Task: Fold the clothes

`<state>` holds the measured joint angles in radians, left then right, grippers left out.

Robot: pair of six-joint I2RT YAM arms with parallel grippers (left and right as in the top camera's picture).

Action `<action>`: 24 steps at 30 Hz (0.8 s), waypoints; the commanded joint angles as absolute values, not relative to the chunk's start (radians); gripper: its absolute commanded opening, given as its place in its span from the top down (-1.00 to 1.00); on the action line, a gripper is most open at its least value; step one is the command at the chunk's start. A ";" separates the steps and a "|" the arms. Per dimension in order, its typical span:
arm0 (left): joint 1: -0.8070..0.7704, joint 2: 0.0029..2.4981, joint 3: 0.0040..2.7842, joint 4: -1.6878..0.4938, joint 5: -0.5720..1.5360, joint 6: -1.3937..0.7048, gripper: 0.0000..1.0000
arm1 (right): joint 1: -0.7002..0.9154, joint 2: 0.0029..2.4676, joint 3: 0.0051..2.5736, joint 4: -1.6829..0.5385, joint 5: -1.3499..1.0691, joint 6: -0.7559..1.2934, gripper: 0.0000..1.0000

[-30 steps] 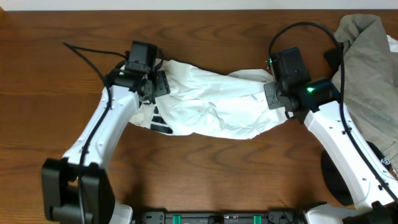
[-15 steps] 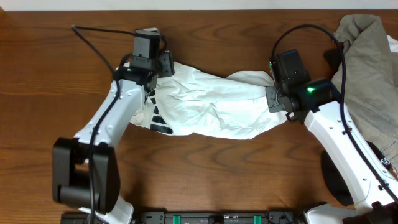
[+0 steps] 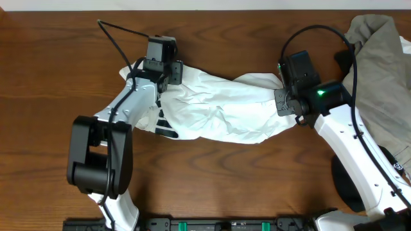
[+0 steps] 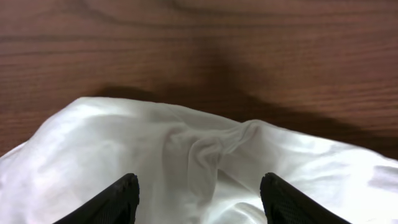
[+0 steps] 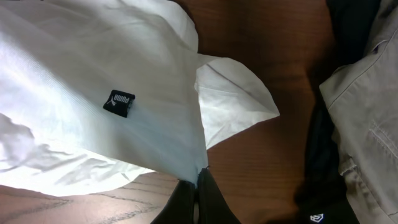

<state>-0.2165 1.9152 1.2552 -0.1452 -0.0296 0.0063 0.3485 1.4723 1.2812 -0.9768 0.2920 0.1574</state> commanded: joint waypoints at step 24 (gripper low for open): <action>-0.212 2.009 1.258 -0.162 -0.122 0.082 0.44 | 0.345 1.452 1.290 -0.979 0.307 0.179 0.98</action>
<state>-0.2165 1.9942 1.2552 -0.1593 -0.1078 0.0742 0.3485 1.4723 1.2812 -0.9768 0.2920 0.1577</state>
